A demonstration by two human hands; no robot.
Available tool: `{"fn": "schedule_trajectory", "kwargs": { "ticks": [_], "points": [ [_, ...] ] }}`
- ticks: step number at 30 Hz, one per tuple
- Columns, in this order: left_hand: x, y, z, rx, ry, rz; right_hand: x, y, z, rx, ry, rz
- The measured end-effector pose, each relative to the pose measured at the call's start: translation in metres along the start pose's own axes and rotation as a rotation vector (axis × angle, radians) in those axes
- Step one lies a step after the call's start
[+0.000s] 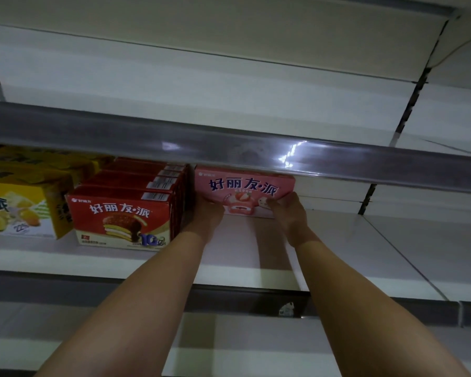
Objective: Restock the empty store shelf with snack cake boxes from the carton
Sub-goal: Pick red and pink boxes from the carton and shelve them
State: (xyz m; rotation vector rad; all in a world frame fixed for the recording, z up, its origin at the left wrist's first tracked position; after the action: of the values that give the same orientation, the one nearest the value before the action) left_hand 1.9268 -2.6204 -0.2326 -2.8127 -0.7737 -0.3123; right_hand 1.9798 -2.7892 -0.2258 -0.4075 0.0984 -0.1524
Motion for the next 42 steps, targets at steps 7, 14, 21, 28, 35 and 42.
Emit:
{"fn": "schedule_trajectory", "kwargs": {
  "ticks": [7, 14, 21, 28, 35, 42],
  "points": [
    [-0.043, -0.011, -0.028, 0.522, 0.092, 0.327, -0.053, -0.019, 0.012, -0.395, 0.014, 0.074],
    [-0.071, -0.025, -0.047, 0.524, 0.047, 0.474, -0.104, -0.036, 0.017, -0.595, 0.115, 0.125],
    [-0.113, -0.068, -0.051, 0.470, 0.043, 0.297, -0.149, -0.038, 0.021, -0.576, 0.001, 0.213],
    [-0.178, -0.121, -0.062, 0.473, -0.067, 0.011, -0.204, -0.023, 0.025, -0.591, -0.199, 0.383],
    [-0.289, -0.192, -0.051, 0.538, -0.250, -0.148, -0.288, -0.002, -0.004, -0.688, -0.352, 0.618],
    [-0.422, -0.297, -0.030, 0.572, -0.494, -0.399, -0.409, 0.040, -0.035, -0.859, -0.540, 0.894]
  ]
}}
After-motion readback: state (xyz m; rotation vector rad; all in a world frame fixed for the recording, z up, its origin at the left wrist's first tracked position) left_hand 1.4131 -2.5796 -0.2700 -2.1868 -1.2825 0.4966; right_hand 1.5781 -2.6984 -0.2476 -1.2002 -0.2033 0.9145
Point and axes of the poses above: each hand's wrist, its own x-axis towards the middle knuckle, its own y-axis out of the palm, z = x × y, the point moved 1 cm from there along x, towards the middle knuckle, and after that the axes turned 15 degrees about y, right-handed, at the moved point
